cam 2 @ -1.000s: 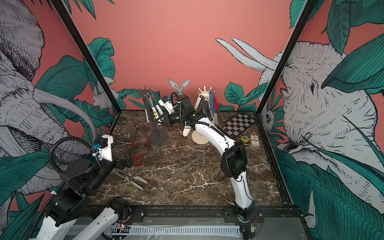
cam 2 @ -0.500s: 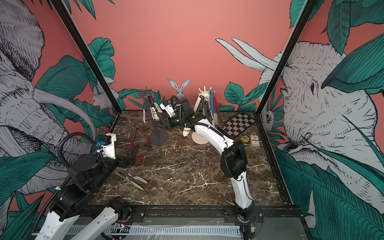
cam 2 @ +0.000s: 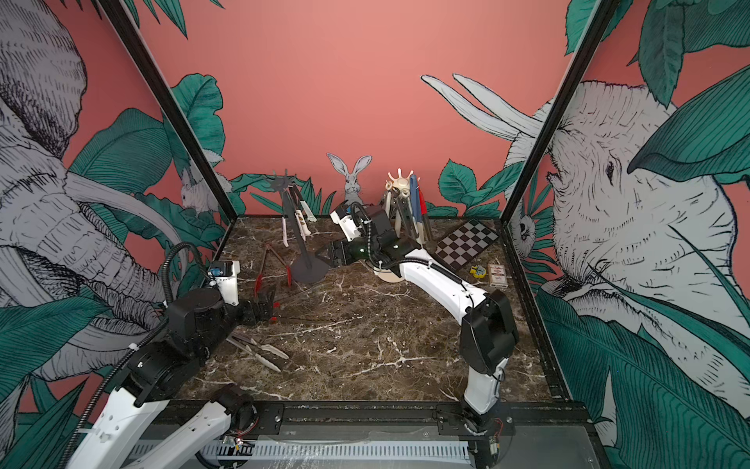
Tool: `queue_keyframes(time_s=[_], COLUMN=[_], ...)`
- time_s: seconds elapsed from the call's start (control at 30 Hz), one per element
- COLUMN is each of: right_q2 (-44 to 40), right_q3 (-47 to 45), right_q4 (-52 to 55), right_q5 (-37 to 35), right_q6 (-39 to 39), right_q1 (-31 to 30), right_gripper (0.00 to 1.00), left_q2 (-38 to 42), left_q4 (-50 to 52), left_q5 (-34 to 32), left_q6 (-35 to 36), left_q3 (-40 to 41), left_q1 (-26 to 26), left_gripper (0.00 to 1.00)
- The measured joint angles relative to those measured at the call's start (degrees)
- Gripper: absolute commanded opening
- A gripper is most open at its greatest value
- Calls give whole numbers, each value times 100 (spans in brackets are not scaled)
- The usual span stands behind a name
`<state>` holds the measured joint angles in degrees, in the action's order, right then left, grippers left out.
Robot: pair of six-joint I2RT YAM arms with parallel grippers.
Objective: Hang food tongs on kitchen utensil racks
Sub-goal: Hang the food tongs on the rack, then pick up the food tongs from the center of the board.
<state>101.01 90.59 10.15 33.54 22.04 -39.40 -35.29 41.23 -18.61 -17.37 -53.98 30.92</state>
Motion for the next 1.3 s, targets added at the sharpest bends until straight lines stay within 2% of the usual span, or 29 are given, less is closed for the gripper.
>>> queue_keyframes(time_s=[0.23, 0.37, 0.6, 0.73, 1.3], right_q2=[-758, -1132, -1832, -2083, -2922], right_q3=[-826, -1141, -1366, -1412, -2009], right_q4=[-348, -345, -332, -291, 243], right_q5=[-260, -376, -551, -590, -787], right_q6=[197, 225, 219, 173, 140], right_q1=[-2, -22, -63, -122, -138], right_gripper=[99, 99, 99, 99, 99], left_q2=[-323, -533, -1408, -1823, -2470], left_q4=[409, 660, 1003, 1051, 664], left_q5=[-367, -426, 42, 323, 745], left_q6=[-323, -540, -885, -922, -874], left_q3=[-125, -251, -573, -610, -678], left_q1=[-55, -267, -1252, -1591, -1858], left_gripper=[99, 99, 97, 97, 96])
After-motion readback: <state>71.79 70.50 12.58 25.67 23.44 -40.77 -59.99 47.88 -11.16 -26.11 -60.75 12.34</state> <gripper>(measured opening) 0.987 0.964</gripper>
